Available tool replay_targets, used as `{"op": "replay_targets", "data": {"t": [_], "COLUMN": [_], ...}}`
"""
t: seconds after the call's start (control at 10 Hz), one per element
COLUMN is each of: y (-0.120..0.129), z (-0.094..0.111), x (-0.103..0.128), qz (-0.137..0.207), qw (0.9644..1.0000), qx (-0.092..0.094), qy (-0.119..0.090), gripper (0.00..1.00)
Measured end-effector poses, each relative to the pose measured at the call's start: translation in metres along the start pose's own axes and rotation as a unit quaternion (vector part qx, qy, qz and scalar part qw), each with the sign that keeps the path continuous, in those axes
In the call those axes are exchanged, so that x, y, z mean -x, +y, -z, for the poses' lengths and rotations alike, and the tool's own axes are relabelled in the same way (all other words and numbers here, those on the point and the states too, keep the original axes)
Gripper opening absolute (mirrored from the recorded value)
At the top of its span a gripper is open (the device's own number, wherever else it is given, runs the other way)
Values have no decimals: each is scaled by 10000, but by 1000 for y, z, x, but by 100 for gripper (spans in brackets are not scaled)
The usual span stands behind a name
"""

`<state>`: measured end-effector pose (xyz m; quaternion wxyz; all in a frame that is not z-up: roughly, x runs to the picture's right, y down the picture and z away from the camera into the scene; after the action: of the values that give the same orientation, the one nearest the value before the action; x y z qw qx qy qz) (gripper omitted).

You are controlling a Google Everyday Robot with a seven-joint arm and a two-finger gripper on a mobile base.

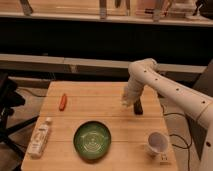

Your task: Place the white sponge in the ceramic cup

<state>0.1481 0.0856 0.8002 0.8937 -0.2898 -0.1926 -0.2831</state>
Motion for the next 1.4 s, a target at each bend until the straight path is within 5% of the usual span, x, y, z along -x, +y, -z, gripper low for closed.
{"op": "replay_targets", "data": {"t": [0.6, 1.4], "y": [25, 90], "z": [29, 47], "x": [5, 18], "qz": [-231, -410], "qw": [9997, 9991], "qx": [-38, 62], "qy": [-56, -121], "gripper": [2, 2]}}
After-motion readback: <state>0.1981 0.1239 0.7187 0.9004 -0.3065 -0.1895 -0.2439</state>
